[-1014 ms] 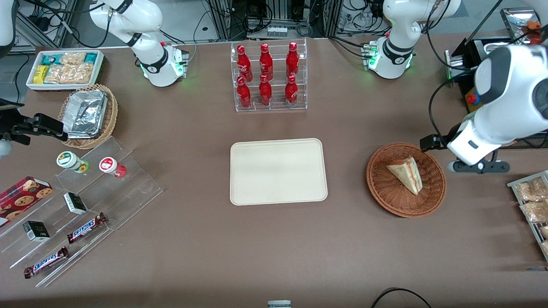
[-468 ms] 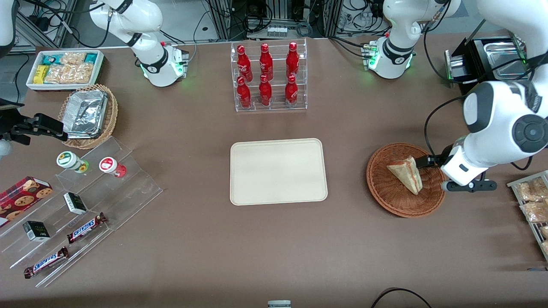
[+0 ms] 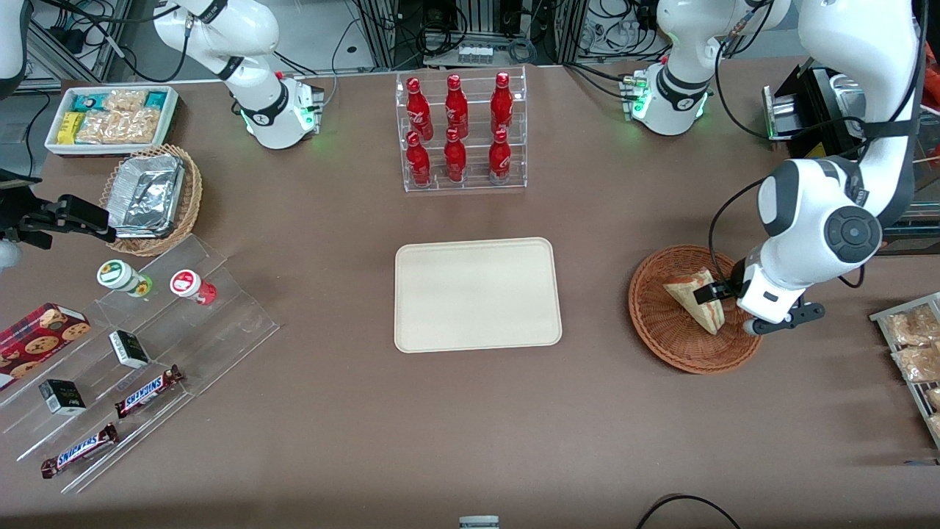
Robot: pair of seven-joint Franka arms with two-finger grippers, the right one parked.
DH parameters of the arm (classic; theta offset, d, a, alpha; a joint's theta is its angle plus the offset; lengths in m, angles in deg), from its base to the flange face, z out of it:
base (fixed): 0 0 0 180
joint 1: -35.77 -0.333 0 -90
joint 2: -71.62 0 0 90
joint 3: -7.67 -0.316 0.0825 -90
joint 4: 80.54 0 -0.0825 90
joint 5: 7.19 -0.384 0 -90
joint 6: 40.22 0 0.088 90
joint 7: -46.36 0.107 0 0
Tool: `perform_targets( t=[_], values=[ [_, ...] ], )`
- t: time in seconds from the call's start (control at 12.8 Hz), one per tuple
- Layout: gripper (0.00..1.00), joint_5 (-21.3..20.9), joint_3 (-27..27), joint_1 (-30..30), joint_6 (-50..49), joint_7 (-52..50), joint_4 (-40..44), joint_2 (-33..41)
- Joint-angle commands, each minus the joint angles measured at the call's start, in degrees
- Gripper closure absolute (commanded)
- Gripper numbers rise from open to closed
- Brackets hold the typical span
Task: Place sandwich from basket to tray
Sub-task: 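Close the left gripper on the sandwich's upright edge and lift it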
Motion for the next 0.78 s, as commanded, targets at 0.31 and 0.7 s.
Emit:
perform_targets(
  t=[0.31,0.7],
  values=[
    [0.00,-0.6,0.2,0.1,4.2,-15.9,-3.6,-1.3],
    [0.00,-0.7,0.3,0.4,8.8,-19.2,-8.4,0.2]
  ],
)
